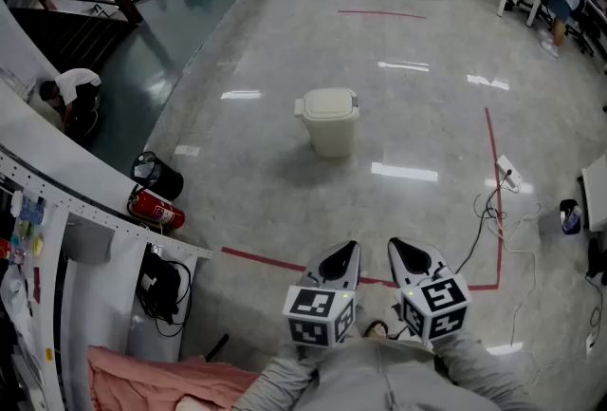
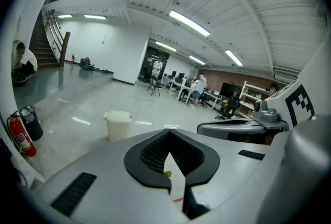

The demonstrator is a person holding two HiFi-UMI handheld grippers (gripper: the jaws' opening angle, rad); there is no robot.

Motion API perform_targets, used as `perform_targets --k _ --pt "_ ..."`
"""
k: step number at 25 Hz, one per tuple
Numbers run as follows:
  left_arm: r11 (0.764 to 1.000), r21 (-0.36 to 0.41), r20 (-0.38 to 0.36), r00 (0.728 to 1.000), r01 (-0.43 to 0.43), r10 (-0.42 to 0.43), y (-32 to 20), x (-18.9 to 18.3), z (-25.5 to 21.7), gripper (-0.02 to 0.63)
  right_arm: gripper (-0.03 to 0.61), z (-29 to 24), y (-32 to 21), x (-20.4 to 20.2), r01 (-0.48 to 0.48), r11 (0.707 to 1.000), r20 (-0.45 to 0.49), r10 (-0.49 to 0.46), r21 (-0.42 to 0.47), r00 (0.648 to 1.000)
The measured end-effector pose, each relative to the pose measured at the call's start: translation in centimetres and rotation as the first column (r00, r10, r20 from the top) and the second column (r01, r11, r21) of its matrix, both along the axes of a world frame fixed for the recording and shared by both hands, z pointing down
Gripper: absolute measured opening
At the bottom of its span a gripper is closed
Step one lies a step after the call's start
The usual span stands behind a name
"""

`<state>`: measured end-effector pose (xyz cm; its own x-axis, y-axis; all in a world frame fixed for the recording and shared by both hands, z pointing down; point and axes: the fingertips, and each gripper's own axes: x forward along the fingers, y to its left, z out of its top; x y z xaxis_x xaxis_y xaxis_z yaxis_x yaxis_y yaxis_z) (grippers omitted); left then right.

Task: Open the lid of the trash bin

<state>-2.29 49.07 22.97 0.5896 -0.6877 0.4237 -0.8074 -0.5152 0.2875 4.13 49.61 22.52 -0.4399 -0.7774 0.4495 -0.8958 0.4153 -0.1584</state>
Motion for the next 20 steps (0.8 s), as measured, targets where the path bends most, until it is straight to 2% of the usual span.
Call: perform_targets --k 13,17,20 --pt "0.997 0.042 0.002 0.998 -0.062 0.062 -4.6 -1.3 -1.7 0.003 -0.003 -0.8 -3.5 -2.7 0.007 1.000 -0.007 -0.006 0.020 1.000" --pt "0.996 0.030 -0.001 0.996 -0.084 0.084 -6.7 -2.3 -1.8 0.003 -0.003 -1.1 -5.8 -3.8 -0.006 0.999 0.046 0.004 0.040 0.999" --pt "0.995 0.031 0.005 0.995 -0.100 0.099 -8.1 -2.9 -1.4 0.003 -0.003 -0.8 -7.2 -4.3 -0.023 0.998 0.052 0.020 0.050 0.998"
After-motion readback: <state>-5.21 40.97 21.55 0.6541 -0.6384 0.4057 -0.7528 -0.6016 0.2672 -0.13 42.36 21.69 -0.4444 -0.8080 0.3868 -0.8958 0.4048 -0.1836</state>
